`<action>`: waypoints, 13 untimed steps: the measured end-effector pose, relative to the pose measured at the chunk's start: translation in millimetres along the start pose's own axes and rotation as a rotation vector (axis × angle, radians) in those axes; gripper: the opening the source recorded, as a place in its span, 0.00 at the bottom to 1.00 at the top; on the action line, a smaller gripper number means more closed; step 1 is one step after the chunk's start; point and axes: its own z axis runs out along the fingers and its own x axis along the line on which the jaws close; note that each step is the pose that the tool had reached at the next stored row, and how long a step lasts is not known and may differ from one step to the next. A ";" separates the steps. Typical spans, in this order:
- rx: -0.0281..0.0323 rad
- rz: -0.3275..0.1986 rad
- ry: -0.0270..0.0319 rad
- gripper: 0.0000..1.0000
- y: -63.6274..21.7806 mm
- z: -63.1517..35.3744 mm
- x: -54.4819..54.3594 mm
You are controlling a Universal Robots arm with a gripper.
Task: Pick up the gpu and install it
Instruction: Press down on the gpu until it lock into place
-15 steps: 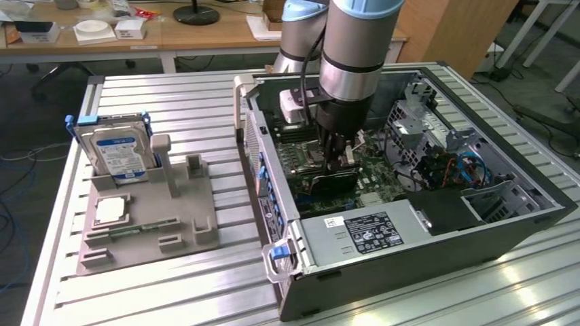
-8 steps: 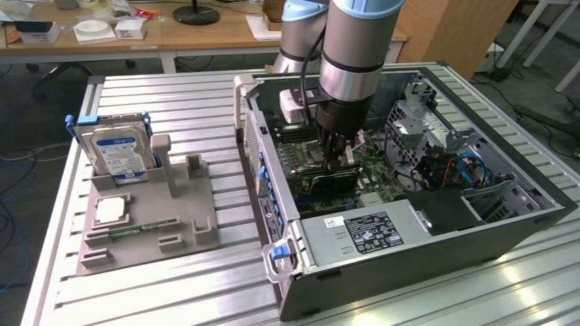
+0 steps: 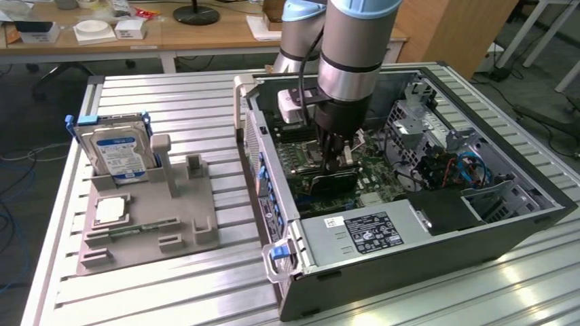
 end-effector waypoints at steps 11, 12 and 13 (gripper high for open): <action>0.0001 0.001 -0.0010 0.10 0.2 0.1 -0.1; -0.0008 0.002 -0.0010 0.10 0.3 0.1 0.0; -0.0076 0.002 -0.0008 0.10 0.3 0.0 0.0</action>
